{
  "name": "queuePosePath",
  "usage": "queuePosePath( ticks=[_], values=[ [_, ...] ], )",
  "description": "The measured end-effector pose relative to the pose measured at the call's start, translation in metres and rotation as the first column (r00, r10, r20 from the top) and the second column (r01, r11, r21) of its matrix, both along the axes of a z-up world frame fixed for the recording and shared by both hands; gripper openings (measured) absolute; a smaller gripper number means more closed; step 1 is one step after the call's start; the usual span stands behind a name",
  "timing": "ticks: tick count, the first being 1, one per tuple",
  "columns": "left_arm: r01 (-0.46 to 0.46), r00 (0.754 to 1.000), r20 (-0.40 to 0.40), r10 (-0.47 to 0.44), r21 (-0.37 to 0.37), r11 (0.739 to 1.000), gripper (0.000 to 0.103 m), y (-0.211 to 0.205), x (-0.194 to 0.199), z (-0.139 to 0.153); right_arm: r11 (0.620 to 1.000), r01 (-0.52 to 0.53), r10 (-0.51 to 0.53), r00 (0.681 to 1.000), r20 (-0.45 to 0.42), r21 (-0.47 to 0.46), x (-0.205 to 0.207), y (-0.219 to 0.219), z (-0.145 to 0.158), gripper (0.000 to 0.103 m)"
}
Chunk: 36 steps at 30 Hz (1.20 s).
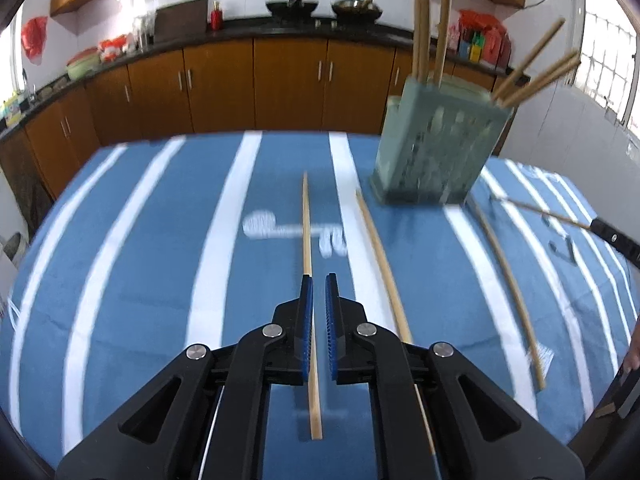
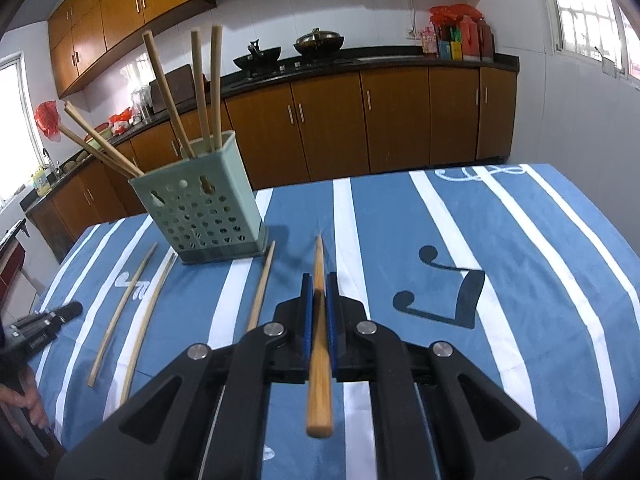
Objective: Organize utensils
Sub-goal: 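Lift both chopsticks upright and carry them over the green holder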
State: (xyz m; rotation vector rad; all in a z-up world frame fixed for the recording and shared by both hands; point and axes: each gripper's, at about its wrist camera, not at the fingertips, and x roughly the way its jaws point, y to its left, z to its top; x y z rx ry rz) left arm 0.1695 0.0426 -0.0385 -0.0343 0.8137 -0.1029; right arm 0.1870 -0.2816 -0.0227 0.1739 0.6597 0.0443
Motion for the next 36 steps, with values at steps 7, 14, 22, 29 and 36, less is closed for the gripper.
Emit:
queuePosePath(
  ticks=[7,14,22,29,36],
  values=[
    [-0.019,0.998,-0.064,0.019,-0.010,1.000,0.016,0.001,0.002,-0.032,1.000,-0.010,0.010,1.000,-0.025,-0.001,0.000,0.003,-0.008,0.008],
    [-0.029,0.998,-0.063,0.030,0.018,0.999,0.038,-0.001,-0.001,-0.039,1.000,-0.011,0.011,0.999,-0.043,0.002,0.003,0.003,-0.014,0.008],
    [-0.043,0.997,-0.064,0.048,0.078,0.996,0.007,-0.005,-0.002,-0.039,1.000,-0.016,0.016,0.998,-0.053,0.008,0.004,0.004,-0.018,0.008],
    [-0.007,0.999,-0.050,0.010,0.057,0.998,0.007,-0.007,-0.008,-0.024,1.000,-0.015,0.015,1.000,-0.028,0.004,0.001,0.001,-0.011,0.008],
    [-0.001,0.997,0.075,-0.001,0.025,1.000,0.007,-0.003,-0.016,0.023,1.000,-0.004,0.004,1.000,0.013,0.009,-0.002,-0.003,0.002,0.008]
  ],
)
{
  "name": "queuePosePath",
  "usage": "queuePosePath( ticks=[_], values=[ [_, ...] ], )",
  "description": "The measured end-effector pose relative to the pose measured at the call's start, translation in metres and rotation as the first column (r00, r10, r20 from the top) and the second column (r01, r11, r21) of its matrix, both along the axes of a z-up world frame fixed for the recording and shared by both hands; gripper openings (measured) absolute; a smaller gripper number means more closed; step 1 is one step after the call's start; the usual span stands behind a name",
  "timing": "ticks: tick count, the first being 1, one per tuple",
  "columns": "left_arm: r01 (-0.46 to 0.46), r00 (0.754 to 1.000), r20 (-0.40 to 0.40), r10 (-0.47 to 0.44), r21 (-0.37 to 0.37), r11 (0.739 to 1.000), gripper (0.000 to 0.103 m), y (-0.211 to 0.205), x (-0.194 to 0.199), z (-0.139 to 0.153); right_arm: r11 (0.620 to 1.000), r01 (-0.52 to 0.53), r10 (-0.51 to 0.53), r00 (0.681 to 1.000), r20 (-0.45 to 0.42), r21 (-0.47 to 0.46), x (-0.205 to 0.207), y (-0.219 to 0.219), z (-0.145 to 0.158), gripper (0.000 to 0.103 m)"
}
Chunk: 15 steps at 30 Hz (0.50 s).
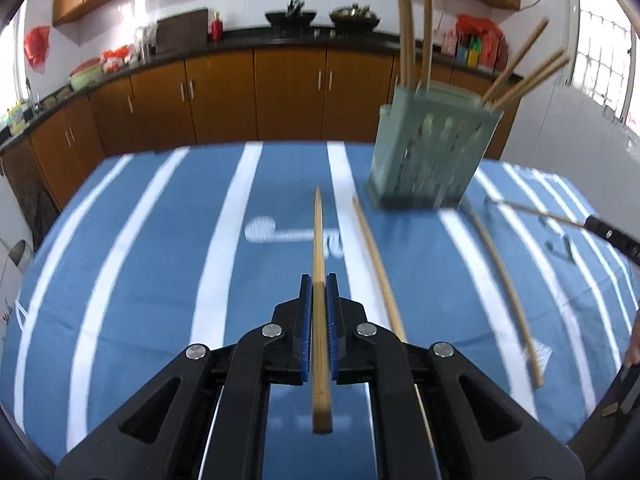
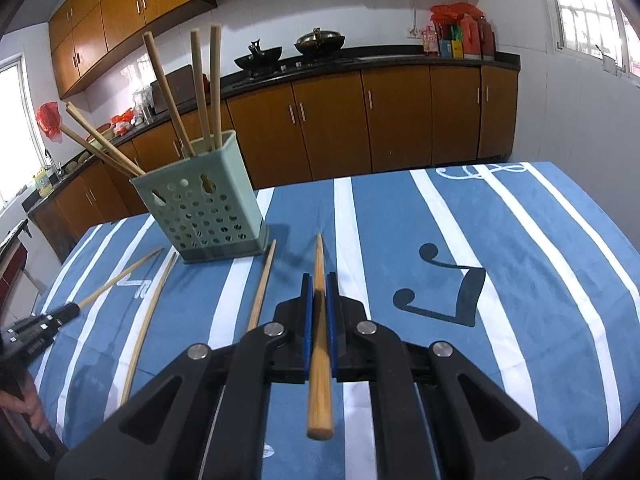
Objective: Organize utensils
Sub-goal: 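Lift both chopsticks upright and carry them over the green holder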
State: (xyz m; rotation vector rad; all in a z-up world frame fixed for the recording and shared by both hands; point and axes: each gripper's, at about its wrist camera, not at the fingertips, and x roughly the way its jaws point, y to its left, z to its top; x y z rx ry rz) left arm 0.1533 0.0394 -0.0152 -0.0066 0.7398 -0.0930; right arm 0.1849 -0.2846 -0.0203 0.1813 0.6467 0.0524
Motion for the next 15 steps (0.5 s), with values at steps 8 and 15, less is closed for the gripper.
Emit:
queuePosePath(
  ticks=[8,15],
  values=[
    [-0.004,0.992,0.126,0.010,-0.041,0.999,0.007,0.002,-0.007,0.043,1.000,-0.002,0.001,0.998,0.069,0.009,-0.006,-0.003,0.021,0.008],
    [-0.016,0.972,0.234,0.029,-0.058,0.998,0.007,0.004,-0.008,0.078,1.000,-0.005,0.001,0.983,0.182,0.021,-0.015,-0.002,0.051,0.008]
  ],
)
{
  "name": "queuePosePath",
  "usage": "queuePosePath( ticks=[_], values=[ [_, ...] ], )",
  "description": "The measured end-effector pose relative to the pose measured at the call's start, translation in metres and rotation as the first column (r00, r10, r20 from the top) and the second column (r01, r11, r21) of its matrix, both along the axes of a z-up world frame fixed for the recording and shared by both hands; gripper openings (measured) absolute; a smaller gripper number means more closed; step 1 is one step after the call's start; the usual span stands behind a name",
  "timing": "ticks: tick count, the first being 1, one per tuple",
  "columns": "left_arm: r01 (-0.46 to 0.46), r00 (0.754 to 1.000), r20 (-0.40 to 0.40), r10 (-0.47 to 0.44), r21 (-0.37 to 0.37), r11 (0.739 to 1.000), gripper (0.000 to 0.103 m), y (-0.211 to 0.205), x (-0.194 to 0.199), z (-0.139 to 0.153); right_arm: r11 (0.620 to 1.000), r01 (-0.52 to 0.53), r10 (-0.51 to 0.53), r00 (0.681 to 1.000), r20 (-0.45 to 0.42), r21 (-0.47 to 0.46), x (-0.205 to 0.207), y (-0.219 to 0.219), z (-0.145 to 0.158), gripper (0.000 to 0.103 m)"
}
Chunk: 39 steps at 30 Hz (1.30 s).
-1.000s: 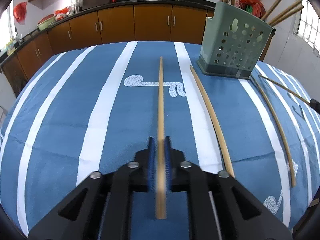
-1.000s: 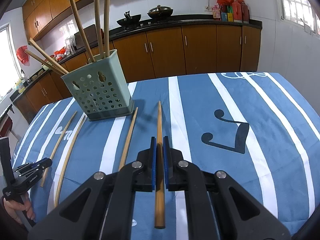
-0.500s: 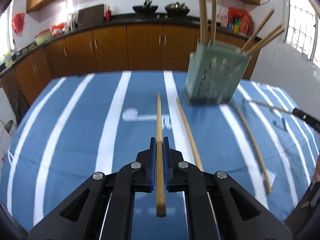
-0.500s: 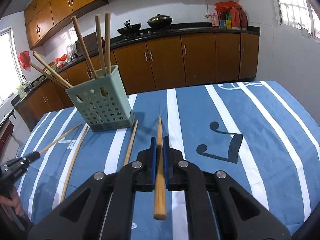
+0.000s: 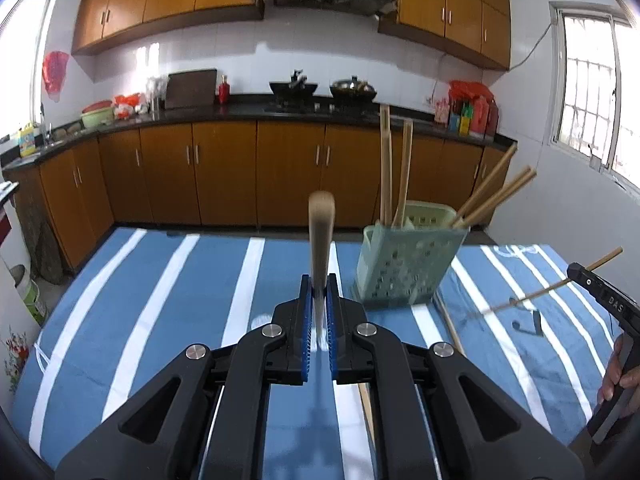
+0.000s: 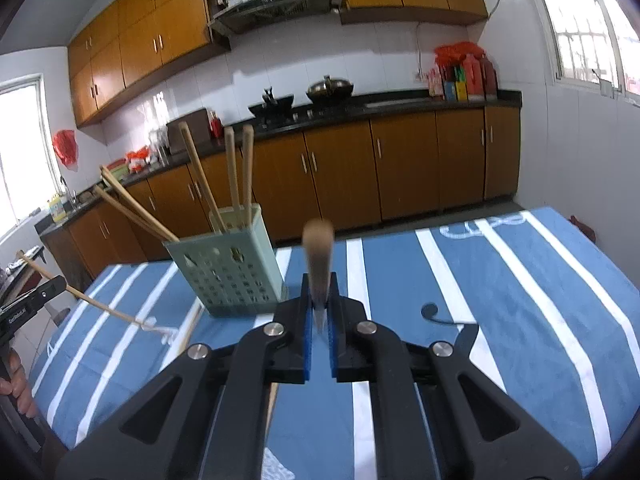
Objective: Organize utensils
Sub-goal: 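Lift both chopsticks upright and carry them over the green holder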
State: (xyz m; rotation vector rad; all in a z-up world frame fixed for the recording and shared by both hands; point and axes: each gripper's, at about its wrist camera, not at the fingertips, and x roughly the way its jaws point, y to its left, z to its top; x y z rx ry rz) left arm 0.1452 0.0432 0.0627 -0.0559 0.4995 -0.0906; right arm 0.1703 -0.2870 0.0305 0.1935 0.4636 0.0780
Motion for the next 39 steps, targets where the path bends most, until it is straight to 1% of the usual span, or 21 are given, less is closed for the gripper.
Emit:
queuePosePath(
  ticks=[4,12,16,20,26,28,32,34,39],
  values=[
    [-0.003,1.000,0.021,0.003,0.004,1.000,0.007,-0.002,0.004,0.007,1.000,-0.003,0.003,1.000,0.023,-0.004,-0.001,0.001,0.007,0.008],
    [0.011,0.999,0.030,-0.012,0.008,1.000,0.007,-0.007,0.006,0.011,1.000,-0.012,0.013,0.999,0.043,-0.007,0.001,0.006,0.017,0.008],
    [0.043,0.998,0.055,-0.043,-0.004,0.999,0.007,-0.009,0.003,0.027,0.998,-0.058,0.056,0.995,0.086,0.017,-0.003,0.008,0.041,0.008],
    [0.090,0.991,0.105,-0.086,-0.032,0.995,0.007,-0.014,-0.001,0.053,0.994,-0.108,0.102,0.984,0.145,0.034,-0.009,0.013,0.071,0.008],
    [0.146,0.969,0.208,-0.135,-0.037,0.989,0.007,-0.035,-0.006,0.091,0.982,-0.178,0.156,0.956,0.250,0.066,-0.015,0.027,0.114,0.008],
    [0.152,0.962,0.233,-0.140,-0.036,0.988,0.007,-0.041,-0.004,0.099,0.980,-0.187,0.161,0.944,0.287,0.069,-0.015,0.033,0.128,0.008],
    [0.149,0.954,0.268,-0.135,-0.032,0.988,0.007,-0.054,0.008,0.112,0.983,-0.180,0.153,0.917,0.369,0.039,-0.010,0.050,0.151,0.008],
    [0.140,0.955,0.269,-0.128,-0.023,0.990,0.007,-0.059,0.015,0.114,0.985,-0.171,0.145,0.905,0.400,0.030,-0.004,0.055,0.160,0.008],
    [0.133,0.964,0.233,-0.126,-0.013,0.991,0.007,-0.066,0.037,0.107,0.991,-0.135,0.117,0.871,0.477,0.003,0.020,0.068,0.177,0.008]
  ],
)
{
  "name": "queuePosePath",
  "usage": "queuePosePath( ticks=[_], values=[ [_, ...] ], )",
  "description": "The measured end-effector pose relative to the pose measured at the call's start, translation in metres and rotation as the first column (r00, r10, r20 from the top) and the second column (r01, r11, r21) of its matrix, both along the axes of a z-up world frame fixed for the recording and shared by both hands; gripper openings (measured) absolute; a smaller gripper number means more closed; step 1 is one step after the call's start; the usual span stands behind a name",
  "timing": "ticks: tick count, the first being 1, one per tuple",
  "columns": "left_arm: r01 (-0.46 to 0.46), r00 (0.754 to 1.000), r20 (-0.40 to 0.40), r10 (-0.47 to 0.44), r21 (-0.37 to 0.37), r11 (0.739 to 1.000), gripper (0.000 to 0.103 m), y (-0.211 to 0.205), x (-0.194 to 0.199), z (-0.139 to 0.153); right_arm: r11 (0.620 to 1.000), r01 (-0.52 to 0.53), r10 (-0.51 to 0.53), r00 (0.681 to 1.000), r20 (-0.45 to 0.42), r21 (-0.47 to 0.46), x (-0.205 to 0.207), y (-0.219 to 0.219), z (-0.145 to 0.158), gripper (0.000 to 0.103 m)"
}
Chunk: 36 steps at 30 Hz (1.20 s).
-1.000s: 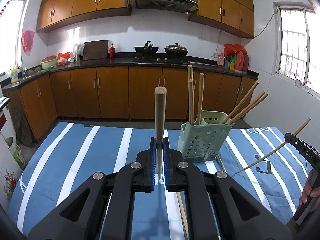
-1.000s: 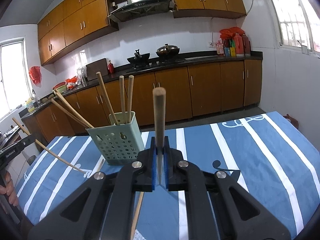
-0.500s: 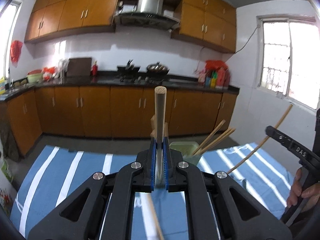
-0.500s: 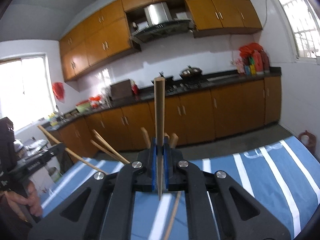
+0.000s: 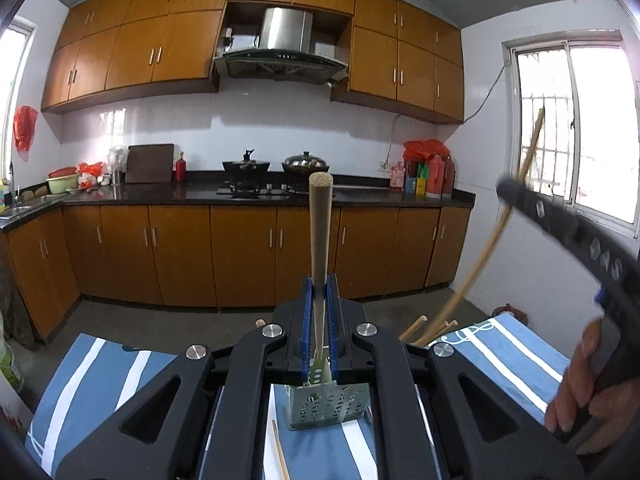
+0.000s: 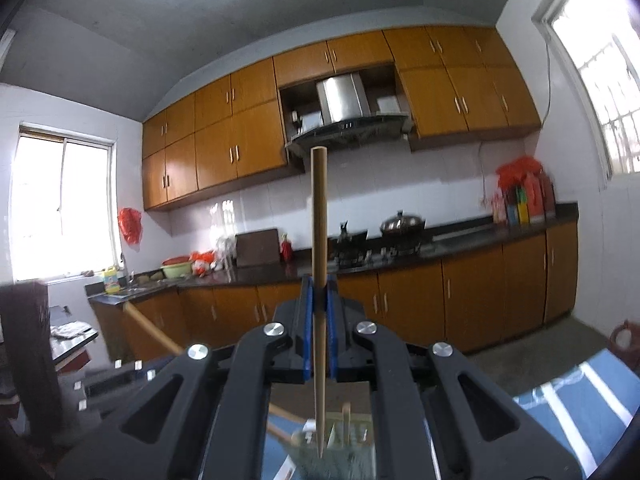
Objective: Organize utensils
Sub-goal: 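Lift both chopsticks upright and carry them over the green holder, then lower the chopsticks into the holder and open both tools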
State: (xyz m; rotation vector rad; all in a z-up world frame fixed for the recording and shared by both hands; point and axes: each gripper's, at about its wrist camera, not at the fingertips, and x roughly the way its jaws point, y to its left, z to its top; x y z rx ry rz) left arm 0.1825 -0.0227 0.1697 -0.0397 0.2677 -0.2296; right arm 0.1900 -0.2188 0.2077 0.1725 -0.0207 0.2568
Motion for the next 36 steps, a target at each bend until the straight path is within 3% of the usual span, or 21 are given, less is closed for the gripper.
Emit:
queuePosePath(
  ticks=[5,13,24,33,35,36],
  values=[
    [0.010,1.000,-0.030,-0.010,0.015,1.000,0.007,-0.001,0.015,-0.008,0.999,0.049,-0.048,0.998,0.038,-0.020,0.030,0.009,-0.003,0.007],
    [0.018,0.997,-0.078,-0.018,0.003,1.000,0.007,0.000,0.037,-0.029,0.995,0.075,-0.080,0.994,-0.075,-0.064,0.082,0.019,-0.044,0.007],
    [0.023,0.992,-0.127,-0.024,-0.007,1.000,0.007,-0.005,0.053,-0.049,0.995,0.067,-0.077,0.988,-0.131,-0.079,0.092,0.022,-0.078,0.008],
    [0.027,0.986,-0.163,-0.027,0.002,1.000,0.007,-0.009,0.057,-0.053,0.995,0.062,-0.075,0.981,-0.179,-0.078,0.095,0.023,-0.088,0.008],
    [0.023,0.984,-0.178,-0.022,0.002,1.000,0.007,-0.010,0.059,-0.054,0.995,0.063,-0.076,0.979,-0.189,-0.073,0.096,0.022,-0.088,0.013],
    [0.017,0.983,-0.181,-0.017,0.000,1.000,0.007,-0.010,0.058,-0.054,0.996,0.061,-0.074,0.977,-0.198,-0.071,0.096,0.021,-0.087,0.025]
  ],
)
